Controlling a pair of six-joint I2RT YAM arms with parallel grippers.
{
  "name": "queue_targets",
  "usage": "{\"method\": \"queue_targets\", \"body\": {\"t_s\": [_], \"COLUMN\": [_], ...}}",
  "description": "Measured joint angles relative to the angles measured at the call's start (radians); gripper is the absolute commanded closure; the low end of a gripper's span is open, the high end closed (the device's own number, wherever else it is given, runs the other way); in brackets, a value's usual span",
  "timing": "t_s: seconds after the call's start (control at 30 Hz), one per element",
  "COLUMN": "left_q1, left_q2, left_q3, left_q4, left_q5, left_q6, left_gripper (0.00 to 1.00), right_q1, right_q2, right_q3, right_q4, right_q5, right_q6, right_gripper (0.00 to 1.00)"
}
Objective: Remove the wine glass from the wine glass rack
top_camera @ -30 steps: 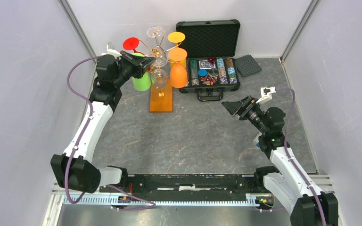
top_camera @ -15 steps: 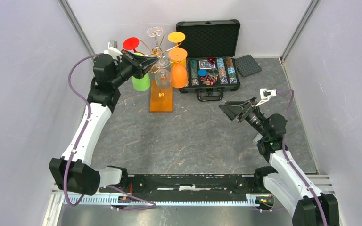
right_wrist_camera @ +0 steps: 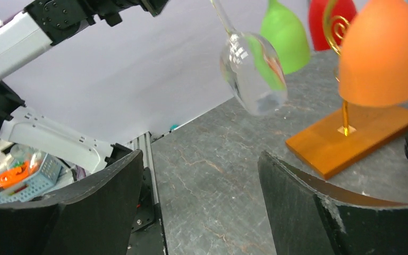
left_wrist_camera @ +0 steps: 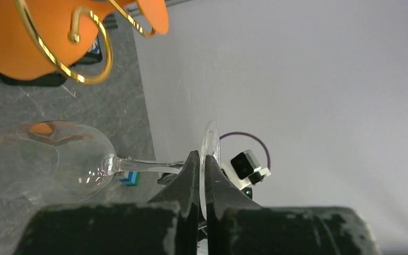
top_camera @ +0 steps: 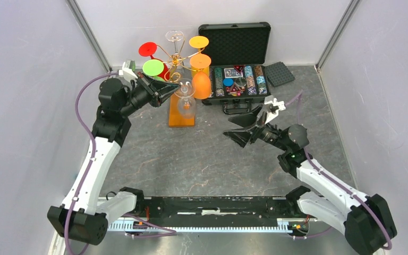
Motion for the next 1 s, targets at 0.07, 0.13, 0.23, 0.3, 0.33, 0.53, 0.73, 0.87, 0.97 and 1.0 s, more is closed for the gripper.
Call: {"method": "queue_targets", "body": {"t_s": [0.07, 0.13, 0.23, 0.3, 0.33, 0.53, 0.73, 0.87, 0.97, 1.0], "left_q1": [-0.014, -0.037, -0.086, -0.114, -0.127, -0.166, -0.175, -0.176, -0.184, -0.19], "left_q2": [-0.037, -0.072, -0.109, -0.122, -0.129, -0.143, -0.148, -0.175, -0.194, -0.199], "left_q3": [-0.03, -0.065, -0.118, -0.153, -0.179, -0.316, -0.362, -0.362, -0.362, -0.362], "left_q4": [-0.017, -0.029, -0.035, -0.027, -0.011, 0.149, 0.312, 0.322, 0.292, 0.274], "left_q5": [0.006, 0.015, 0.029, 0.035, 0.042, 0.063, 0.076, 0.076, 0.076, 0.075], "left_q6": [0.0, 0.0, 0.0, -0.009, -0.023, -0.162, -0.306, -0.334, -0.332, -0.33], "left_gripper": [0.98, 0.98, 0.98, 0.98, 0.98, 0.98, 0.98, 0.98, 0.98, 0.98], "right_q1": [0.055, 0.116, 0.193, 0.206, 0.206, 0.203, 0.204, 0.204, 0.203, 0.204], "right_q2": [0.019, 0.031, 0.04, 0.048, 0.055, 0.103, 0.064, -0.001, -0.035, -0.037], "right_q3": [0.035, 0.068, 0.111, 0.133, 0.144, 0.126, -0.088, -0.106, -0.079, -0.064], "right_q4": [-0.014, -0.041, -0.1, -0.139, -0.162, -0.239, -0.092, -0.05, -0.023, -0.011], "right_q5": [0.006, 0.016, 0.063, 0.116, 0.158, 0.339, 0.382, 0.369, 0.323, 0.299], "right_q6": [-0.08, -0.179, -0.305, -0.334, -0.332, -0.171, 0.014, -0.05, -0.157, -0.194], "right_gripper": [0.19, 0.19, 0.16, 0.11, 0.07, 0.05, 0.08, 0.1, 0.12, 0.13]}}
